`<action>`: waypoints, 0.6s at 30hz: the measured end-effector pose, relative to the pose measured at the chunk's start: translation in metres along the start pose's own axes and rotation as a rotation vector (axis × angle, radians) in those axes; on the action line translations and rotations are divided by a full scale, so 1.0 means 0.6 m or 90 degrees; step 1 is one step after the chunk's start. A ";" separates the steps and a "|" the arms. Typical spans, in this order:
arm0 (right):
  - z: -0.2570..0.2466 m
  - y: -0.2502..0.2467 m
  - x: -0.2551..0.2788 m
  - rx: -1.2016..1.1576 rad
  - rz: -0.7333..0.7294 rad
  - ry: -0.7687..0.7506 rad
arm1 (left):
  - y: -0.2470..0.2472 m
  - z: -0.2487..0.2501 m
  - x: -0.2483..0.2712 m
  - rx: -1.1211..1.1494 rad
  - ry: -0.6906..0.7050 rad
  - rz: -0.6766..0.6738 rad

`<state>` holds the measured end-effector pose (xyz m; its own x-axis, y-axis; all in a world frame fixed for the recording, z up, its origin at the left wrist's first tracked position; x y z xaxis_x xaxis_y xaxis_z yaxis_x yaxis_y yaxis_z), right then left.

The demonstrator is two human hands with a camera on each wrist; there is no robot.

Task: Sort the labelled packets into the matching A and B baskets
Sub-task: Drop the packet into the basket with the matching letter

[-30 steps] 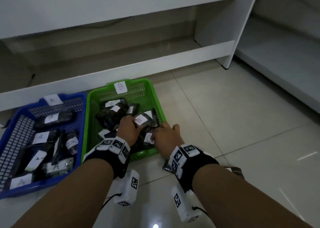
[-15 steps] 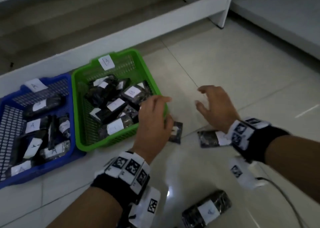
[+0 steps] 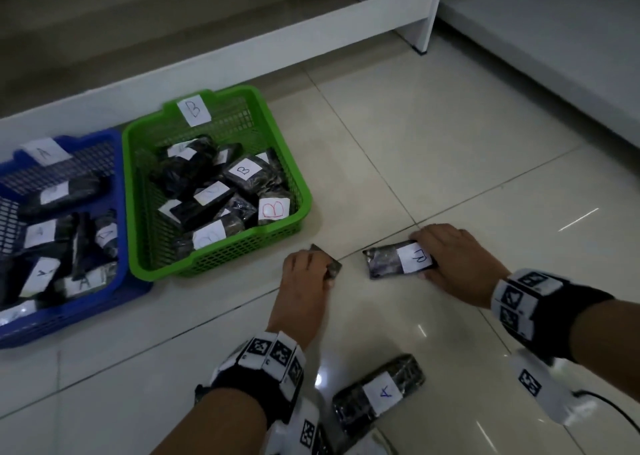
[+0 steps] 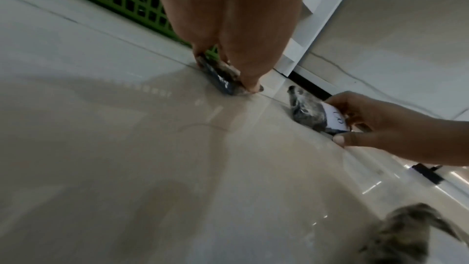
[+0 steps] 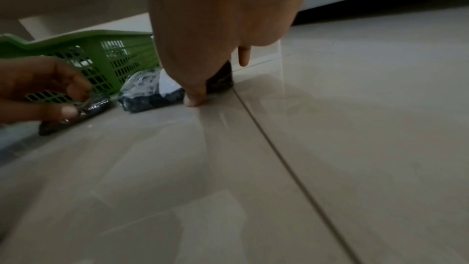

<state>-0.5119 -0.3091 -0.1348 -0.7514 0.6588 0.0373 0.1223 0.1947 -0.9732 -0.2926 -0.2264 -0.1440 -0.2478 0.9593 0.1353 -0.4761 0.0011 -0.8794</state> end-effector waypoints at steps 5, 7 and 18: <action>-0.037 -0.007 -0.025 -0.051 0.020 0.014 | -0.023 -0.064 0.012 0.075 -0.185 -0.045; -0.060 -0.015 -0.035 -0.037 0.037 -0.036 | -0.040 -0.066 0.025 0.048 -0.156 -0.067; -0.172 -0.132 -0.127 0.014 0.246 -0.123 | -0.218 -0.109 0.052 0.350 -0.142 0.054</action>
<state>-0.3971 -0.2995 -0.0372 -0.7611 0.5311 -0.3722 0.4061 -0.0572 -0.9120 -0.1829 -0.1782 -0.0543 -0.4468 0.8671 0.2202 -0.7990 -0.2760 -0.5343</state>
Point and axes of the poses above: each hand's wrist, its own x-axis away from the middle knuckle, its own y-axis out of the palm, z = x × y, the point moved 6 cm from there along -x, towards the middle knuckle, and after that the axes turned 11 degrees about -y, right-handed, at the moved point
